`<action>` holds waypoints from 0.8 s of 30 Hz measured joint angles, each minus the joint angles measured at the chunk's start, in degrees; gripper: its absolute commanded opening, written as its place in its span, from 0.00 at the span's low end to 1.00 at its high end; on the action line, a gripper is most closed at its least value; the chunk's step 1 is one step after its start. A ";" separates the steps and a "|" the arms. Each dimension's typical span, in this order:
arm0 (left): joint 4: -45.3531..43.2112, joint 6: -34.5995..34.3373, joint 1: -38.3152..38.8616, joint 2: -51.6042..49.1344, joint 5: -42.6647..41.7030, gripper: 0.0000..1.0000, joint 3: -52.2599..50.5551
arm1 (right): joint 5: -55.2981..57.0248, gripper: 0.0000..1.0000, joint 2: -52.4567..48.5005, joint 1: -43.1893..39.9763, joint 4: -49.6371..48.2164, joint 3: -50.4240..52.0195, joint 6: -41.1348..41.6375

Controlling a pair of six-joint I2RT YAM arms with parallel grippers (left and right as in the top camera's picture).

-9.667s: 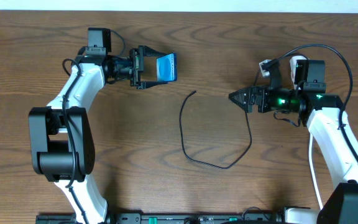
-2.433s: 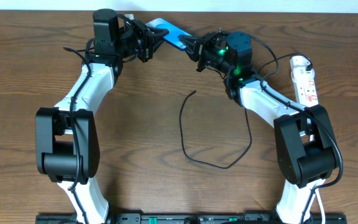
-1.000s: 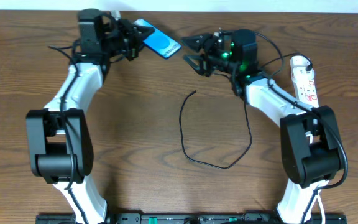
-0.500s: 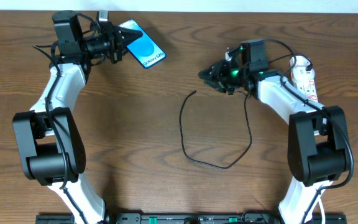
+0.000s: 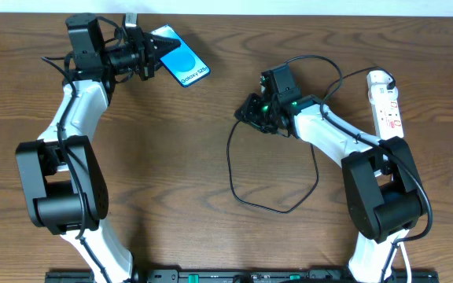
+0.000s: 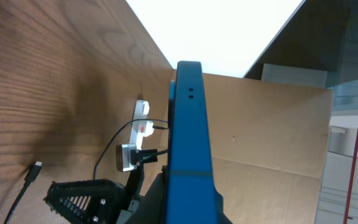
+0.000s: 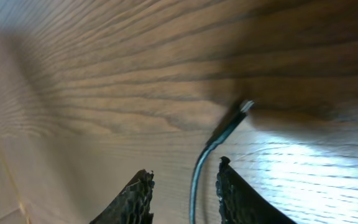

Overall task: Plug charger to phone and switch on socket
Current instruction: 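Lower the right gripper and grasp the black cable's USB-C plug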

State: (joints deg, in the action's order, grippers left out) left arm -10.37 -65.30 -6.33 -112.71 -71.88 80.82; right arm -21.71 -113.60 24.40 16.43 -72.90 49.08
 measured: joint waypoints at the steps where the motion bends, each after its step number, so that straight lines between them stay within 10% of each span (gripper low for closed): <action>1: 0.00 0.00 0.00 0.00 -0.02 0.07 0.00 | 0.42 0.31 -0.02 0.02 0.07 0.00 0.04; 15: 0.00 0.00 0.00 0.00 0.00 0.07 0.00 | -0.94 0.29 -5.14 0.92 -2.36 -0.11 1.86; 24: 0.11 0.00 0.00 0.00 -0.02 0.07 0.00 | -4.42 0.07 -7.65 0.92 -6.21 -0.68 3.82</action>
State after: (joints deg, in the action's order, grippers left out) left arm -10.26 -65.30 -6.33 -112.71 -71.90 80.82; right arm -26.13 -121.25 25.32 10.22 -73.58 52.90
